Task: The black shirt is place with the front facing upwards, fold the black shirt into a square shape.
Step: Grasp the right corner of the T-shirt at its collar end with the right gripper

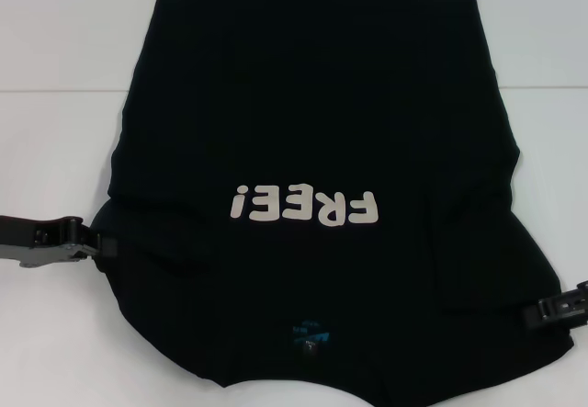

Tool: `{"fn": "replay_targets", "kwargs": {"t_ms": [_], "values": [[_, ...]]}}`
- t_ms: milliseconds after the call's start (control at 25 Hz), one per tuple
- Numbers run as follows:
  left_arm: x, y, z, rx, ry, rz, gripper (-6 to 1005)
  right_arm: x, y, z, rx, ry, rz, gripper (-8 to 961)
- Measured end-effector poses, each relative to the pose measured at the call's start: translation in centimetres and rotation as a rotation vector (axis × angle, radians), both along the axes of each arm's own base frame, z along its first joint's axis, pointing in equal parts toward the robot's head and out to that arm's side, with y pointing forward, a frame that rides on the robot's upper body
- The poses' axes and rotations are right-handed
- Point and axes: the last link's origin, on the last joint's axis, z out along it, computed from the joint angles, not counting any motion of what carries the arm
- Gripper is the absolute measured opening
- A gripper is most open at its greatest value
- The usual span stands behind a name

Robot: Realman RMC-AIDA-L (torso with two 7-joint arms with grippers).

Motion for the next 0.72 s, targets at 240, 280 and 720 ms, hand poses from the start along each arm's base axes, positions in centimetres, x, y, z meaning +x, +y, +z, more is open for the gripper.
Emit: {"fn": "replay_targets", "kwargs": {"t_ms": [240, 280, 720], "values": [[0.0, 0.0, 0.0, 0.001, 0.000, -0.002, 82, -0.7, 0.1, -0.7, -0.021, 0.012, 0.015, 933], [0.0, 0.0, 0.0, 0.001, -0.001, -0.002, 82, -0.8, 0.2, -0.8, -0.023, 0.015, 0.017, 931], [0.0, 0.0, 0.0, 0.002, -0.002, -0.002, 85, -1.7, 0.6, -1.7, -0.046, 0.012, 0.043, 899]]}}
